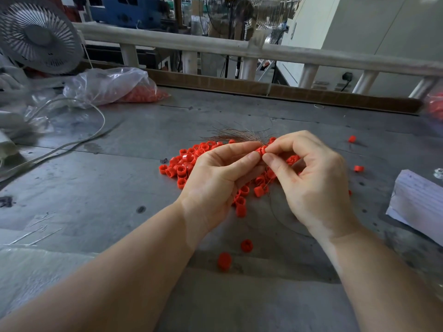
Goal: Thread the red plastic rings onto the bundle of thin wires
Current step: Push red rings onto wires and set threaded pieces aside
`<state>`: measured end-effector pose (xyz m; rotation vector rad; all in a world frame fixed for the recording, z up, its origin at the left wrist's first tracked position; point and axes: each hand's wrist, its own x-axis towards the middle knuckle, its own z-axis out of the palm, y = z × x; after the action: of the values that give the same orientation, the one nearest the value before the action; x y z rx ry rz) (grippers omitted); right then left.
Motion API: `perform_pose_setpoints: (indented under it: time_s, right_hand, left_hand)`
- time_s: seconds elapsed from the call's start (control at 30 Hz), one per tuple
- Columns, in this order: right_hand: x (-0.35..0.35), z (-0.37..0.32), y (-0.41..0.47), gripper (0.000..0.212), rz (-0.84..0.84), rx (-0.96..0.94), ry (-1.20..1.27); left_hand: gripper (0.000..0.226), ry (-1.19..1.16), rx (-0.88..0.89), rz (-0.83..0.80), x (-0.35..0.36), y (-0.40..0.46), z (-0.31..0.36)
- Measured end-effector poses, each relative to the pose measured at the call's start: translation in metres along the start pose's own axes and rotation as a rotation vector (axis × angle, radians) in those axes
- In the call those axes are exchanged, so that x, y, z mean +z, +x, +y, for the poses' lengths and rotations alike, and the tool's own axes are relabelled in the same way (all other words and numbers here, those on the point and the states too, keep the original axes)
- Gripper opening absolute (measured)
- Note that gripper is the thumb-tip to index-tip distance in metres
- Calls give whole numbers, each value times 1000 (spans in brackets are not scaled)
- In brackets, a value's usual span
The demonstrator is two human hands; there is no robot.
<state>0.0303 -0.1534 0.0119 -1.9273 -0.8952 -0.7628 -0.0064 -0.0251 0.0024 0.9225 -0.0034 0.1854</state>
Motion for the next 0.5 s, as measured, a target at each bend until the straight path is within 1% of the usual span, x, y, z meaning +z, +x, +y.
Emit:
perform_pose_setpoints:
  time_s: [0.07, 0.23, 0.5]
  right_hand:
    - [0, -1, 0, 5, 5, 41, 53]
    - [0, -4, 2, 21, 0, 187, 263]
    - [-3, -5, 4, 23, -3, 242, 355]
  left_hand:
    - [17, 12, 20, -9, 0, -1, 0]
    - [22, 63, 67, -34, 0, -1, 1]
    - [23, 116, 163, -42, -1, -3, 2]
